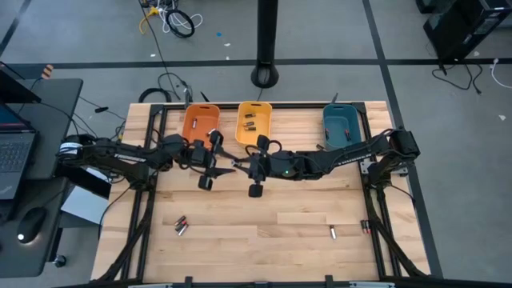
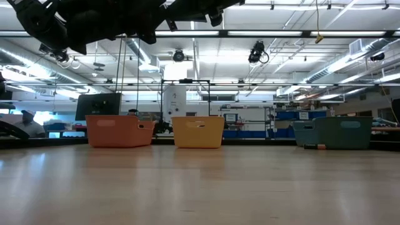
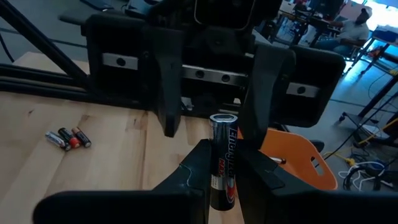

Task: Sort batteries
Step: Put the silver battery into the orange bin, then put the black battery into the yellow bin

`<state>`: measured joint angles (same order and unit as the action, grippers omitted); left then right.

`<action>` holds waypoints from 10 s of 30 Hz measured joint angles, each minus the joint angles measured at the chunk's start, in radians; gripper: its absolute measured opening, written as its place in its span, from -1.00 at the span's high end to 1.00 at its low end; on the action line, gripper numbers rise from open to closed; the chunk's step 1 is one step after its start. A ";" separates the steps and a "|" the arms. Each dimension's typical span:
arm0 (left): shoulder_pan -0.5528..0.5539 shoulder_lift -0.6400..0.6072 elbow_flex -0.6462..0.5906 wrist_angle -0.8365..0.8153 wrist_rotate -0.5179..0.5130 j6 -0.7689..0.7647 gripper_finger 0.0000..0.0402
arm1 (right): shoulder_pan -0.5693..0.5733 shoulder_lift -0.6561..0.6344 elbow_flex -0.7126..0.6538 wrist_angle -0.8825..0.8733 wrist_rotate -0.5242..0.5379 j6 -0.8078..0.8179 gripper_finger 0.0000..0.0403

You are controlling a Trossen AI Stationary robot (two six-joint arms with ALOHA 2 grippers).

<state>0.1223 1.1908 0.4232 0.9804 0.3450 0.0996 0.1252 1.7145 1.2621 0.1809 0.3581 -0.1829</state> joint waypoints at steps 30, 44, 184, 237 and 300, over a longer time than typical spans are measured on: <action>0.006 0.061 0.000 0.074 0.037 0.025 0.72 | -0.003 -0.002 0.002 -0.040 -0.004 0.023 0.40; 0.048 0.061 0.000 0.082 0.042 0.004 0.72 | -0.009 -0.002 0.002 -0.116 0.053 0.034 0.03; -1.085 0.166 0.375 -1.913 -0.570 -1.778 0.55 | 0.015 0.000 -0.446 0.368 -0.145 0.164 0.95; -1.084 0.163 0.163 -1.766 -0.534 -1.833 0.75 | 0.014 0.000 -0.446 0.372 -0.143 0.162 0.94; 0.336 0.892 1.180 -1.681 -0.359 0.158 0.77 | 0.026 0.000 -0.446 0.196 0.017 0.189 0.94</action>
<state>0.4587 2.0827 1.6032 -0.7002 -0.0135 0.2577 0.1513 1.7145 0.8162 0.3765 0.3756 0.0063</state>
